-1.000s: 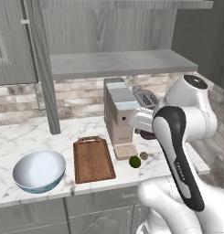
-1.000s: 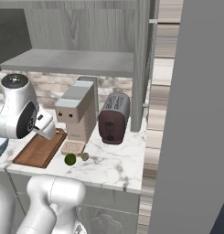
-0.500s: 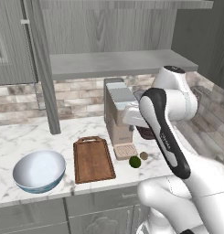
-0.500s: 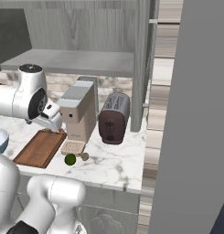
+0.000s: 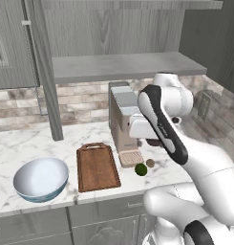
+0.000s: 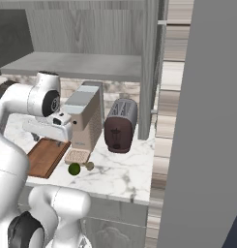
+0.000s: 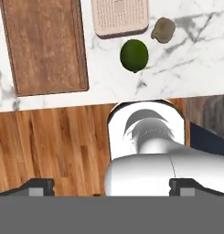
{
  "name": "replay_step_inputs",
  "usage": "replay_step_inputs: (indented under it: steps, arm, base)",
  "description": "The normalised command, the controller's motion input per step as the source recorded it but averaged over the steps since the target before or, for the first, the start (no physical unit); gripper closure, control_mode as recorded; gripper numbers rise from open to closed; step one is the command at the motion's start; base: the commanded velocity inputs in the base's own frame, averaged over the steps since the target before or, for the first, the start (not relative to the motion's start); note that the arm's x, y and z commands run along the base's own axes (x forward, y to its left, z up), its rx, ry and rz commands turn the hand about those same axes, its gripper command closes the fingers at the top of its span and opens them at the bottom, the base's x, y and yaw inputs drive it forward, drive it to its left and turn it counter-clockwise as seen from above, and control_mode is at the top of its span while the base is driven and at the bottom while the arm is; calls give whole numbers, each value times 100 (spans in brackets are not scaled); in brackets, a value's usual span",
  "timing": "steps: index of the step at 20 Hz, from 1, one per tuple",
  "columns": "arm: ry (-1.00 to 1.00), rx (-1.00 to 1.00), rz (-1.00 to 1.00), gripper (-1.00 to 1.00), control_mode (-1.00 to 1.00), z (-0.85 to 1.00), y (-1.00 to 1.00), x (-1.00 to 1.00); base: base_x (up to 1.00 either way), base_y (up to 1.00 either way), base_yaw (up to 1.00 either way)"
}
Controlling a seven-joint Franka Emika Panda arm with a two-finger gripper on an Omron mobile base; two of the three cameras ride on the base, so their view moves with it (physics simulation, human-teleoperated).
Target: Open the cabinet. Place the bowl and condiment on the counter. Then place the lime and garlic on the cutting board.
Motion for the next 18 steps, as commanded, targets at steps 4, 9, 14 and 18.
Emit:
replay_step_inputs:
  steps: [4,9,14,18]
  arm:
    - [5,-6,15,-100,-100,-75,-19,-17]
    - [-1,-6,17,-100,-100,-43,-14,-42]
    - [-1,-1,16,-100,-100,-1,-19,-19]
    - [0,0,14,-100,-100,6,-14,5]
  base:
    - [0,0,0]
    - [0,0,0]
    - [0,0,0]
    - [0,0,0]
